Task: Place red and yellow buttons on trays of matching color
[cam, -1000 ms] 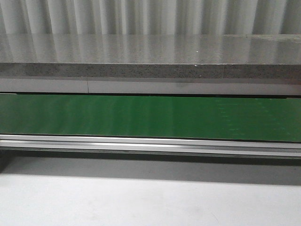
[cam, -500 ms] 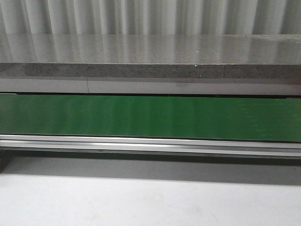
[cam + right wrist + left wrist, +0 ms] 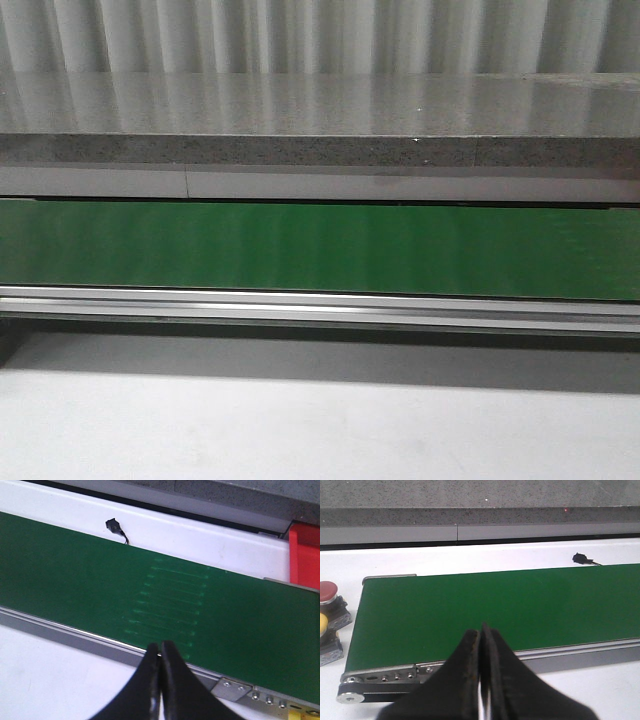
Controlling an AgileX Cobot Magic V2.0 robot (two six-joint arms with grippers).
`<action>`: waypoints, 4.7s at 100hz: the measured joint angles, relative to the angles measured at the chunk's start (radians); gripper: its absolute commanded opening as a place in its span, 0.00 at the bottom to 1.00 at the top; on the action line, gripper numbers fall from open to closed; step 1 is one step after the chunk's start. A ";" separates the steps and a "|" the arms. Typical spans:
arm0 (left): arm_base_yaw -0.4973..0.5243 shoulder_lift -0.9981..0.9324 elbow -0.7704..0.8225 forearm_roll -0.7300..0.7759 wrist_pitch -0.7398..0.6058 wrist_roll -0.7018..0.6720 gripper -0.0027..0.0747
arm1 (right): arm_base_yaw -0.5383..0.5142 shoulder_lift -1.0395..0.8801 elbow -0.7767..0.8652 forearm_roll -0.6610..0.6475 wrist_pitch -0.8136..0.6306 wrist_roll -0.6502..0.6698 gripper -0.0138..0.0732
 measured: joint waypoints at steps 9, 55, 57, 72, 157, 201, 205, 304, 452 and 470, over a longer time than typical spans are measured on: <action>0.000 0.000 0.000 0.000 0.000 0.000 0.01 | 0.000 -0.075 0.016 0.000 0.015 -0.008 0.08; 0.000 0.000 0.000 0.002 0.000 0.000 0.01 | 0.000 -0.321 0.065 0.000 0.102 -0.012 0.08; 0.000 0.003 0.000 0.004 0.000 0.000 0.01 | 0.000 -0.321 0.065 0.000 0.107 -0.012 0.08; 0.024 0.077 -0.052 0.011 0.010 -0.005 0.01 | 0.000 -0.321 0.065 0.000 0.136 -0.012 0.08; 0.509 0.901 -0.525 -0.046 0.222 -0.105 0.68 | 0.000 -0.321 0.065 0.000 0.141 -0.014 0.08; 0.556 1.248 -0.808 -0.052 0.427 -0.255 0.68 | 0.000 -0.321 0.069 0.000 0.141 -0.014 0.08; 0.556 1.268 -0.829 -0.052 0.443 -0.266 0.68 | 0.000 -0.321 0.069 0.000 0.141 -0.014 0.08; 0.556 1.423 -0.950 -0.015 0.541 -0.335 0.44 | 0.000 -0.321 0.069 0.000 0.143 -0.014 0.08; 0.295 1.164 -0.904 0.022 0.601 -0.124 0.29 | 0.000 -0.321 0.069 0.000 0.145 -0.014 0.08; 0.295 1.181 -0.902 0.026 0.601 -0.124 0.48 | 0.000 -0.321 0.069 0.000 0.145 -0.014 0.08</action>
